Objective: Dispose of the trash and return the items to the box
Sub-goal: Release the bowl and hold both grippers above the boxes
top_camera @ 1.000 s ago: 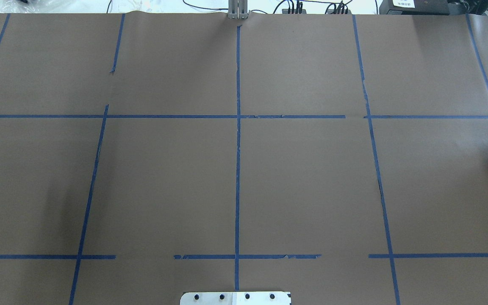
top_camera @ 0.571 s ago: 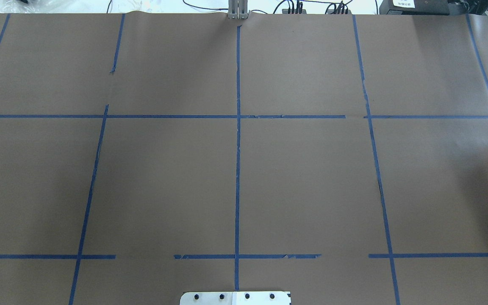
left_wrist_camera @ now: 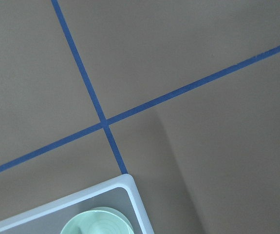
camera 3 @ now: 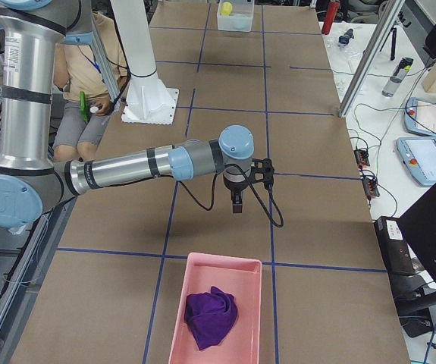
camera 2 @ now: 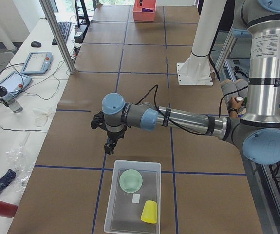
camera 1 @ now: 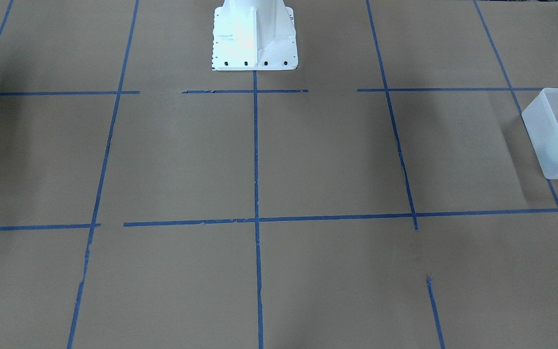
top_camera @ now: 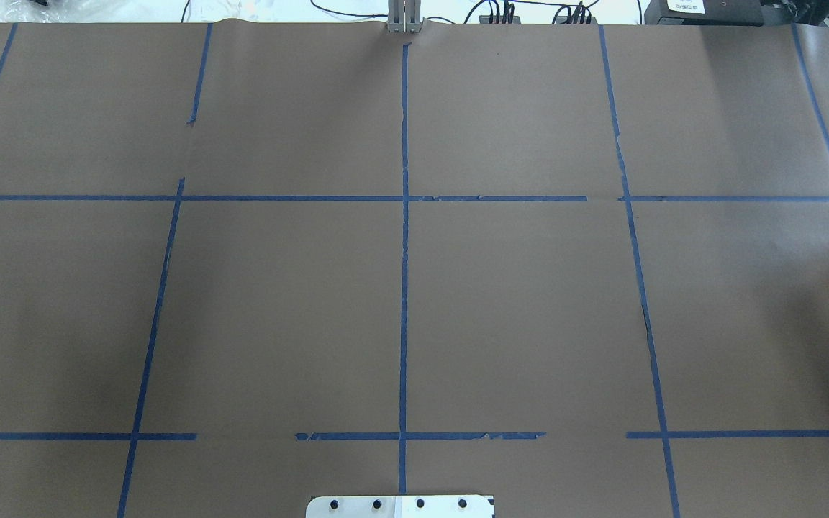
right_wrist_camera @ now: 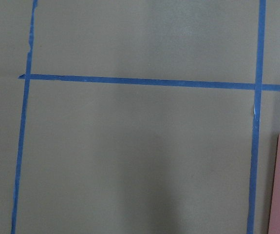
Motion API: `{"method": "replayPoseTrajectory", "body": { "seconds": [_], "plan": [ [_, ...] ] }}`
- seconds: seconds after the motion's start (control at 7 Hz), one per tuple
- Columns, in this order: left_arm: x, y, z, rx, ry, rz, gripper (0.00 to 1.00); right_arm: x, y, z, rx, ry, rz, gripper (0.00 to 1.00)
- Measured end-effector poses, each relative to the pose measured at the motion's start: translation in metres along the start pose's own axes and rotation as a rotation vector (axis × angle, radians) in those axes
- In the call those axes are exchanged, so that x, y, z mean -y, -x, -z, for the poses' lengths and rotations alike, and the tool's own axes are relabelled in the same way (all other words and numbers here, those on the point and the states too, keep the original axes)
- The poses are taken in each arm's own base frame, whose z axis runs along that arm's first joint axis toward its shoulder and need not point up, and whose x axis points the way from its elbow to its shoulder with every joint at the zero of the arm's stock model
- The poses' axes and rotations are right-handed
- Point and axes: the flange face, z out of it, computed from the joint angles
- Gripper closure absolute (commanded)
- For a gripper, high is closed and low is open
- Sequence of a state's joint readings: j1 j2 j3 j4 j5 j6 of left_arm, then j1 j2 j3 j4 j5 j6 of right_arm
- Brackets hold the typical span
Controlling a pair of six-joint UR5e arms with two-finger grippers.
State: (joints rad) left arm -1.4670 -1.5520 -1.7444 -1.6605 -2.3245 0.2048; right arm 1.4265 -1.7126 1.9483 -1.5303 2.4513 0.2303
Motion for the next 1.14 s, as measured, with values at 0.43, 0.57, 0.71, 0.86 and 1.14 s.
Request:
{"method": "replayPoseTrajectory", "body": {
  "seconds": [0.43, 0.57, 0.71, 0.86, 1.14],
  "plan": [
    [-0.004, 0.005, -0.007, -0.017, -0.004, -0.004, 0.00, -0.001, 0.007, 0.001, -0.002, -0.013, 0.040, 0.00],
    [-0.011, 0.009, -0.008, -0.024, 0.018, 0.028, 0.00, 0.001, 0.007, 0.001, -0.010, -0.018, 0.045, 0.00],
    [-0.014, 0.012, -0.003, -0.030, 0.054, 0.080, 0.00, 0.000, 0.004, 0.000, -0.023, -0.020, 0.044, 0.00],
    [-0.017, 0.016, 0.002, -0.034, 0.092, 0.132, 0.00, 0.000, -0.001, -0.003, -0.034, -0.015, 0.036, 0.00],
    [-0.024, 0.024, 0.002, -0.042, 0.111, 0.170, 0.00, -0.002, -0.012, -0.011, -0.040, -0.007, 0.029, 0.00]
  ]
}}
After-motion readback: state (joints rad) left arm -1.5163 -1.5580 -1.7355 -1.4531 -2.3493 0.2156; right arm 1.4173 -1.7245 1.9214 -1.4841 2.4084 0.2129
